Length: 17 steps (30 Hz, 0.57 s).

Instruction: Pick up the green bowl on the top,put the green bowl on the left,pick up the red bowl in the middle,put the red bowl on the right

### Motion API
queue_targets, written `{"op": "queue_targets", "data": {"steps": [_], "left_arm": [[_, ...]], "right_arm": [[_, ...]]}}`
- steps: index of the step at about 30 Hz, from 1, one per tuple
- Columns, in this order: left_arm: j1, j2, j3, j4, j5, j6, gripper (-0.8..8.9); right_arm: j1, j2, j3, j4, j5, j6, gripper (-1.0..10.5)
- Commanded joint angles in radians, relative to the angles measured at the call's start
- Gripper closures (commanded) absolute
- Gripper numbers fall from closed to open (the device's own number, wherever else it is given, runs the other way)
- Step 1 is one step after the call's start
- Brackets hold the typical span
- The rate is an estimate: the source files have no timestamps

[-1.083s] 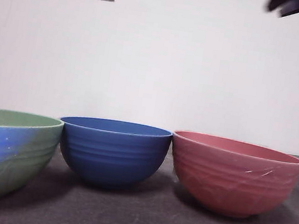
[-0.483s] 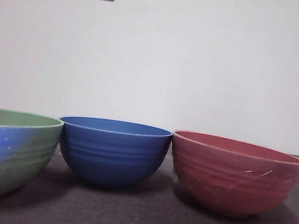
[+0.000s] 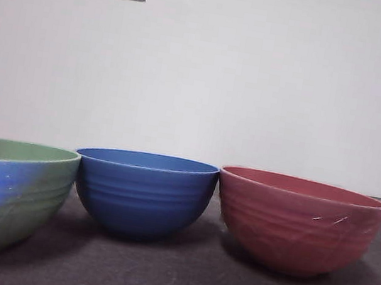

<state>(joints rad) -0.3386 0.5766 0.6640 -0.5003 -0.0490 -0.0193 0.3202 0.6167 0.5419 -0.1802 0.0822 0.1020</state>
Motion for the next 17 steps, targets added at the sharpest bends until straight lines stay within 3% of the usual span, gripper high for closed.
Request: {"op": "queue_targets", "data": {"steps": [1, 5, 7, 9, 17], "left_arm": [[-0.004, -0.002, -0.002, 0.001, 0.003, -0.006, 8.17], [0.006, -0.117, -0.002, -0.035, -0.028, 0.029, 8.17], [0.033, -0.199, -0.004, -0.056, -0.021, 0.077, 8.17], [0.084, -0.295, -0.023, -0.057, -0.021, 0.071, 8.17], [0.283, -0.517, -0.305, 0.133, -0.026, 0.072, 8.17]], "right_arm": [[0.001, -0.001, -0.005, 0.006, 0.003, 0.013, 9.6], [0.001, -0.001, -0.005, 0.006, 0.002, 0.013, 9.6], [0.001, 0.000, -0.005, 0.005, 0.003, 0.013, 9.6], [0.000, 0.000, -0.005, 0.005, 0.005, 0.013, 9.6], [0.000, -0.001, -0.005, -0.002, 0.003, 0.013, 9.6]]}}
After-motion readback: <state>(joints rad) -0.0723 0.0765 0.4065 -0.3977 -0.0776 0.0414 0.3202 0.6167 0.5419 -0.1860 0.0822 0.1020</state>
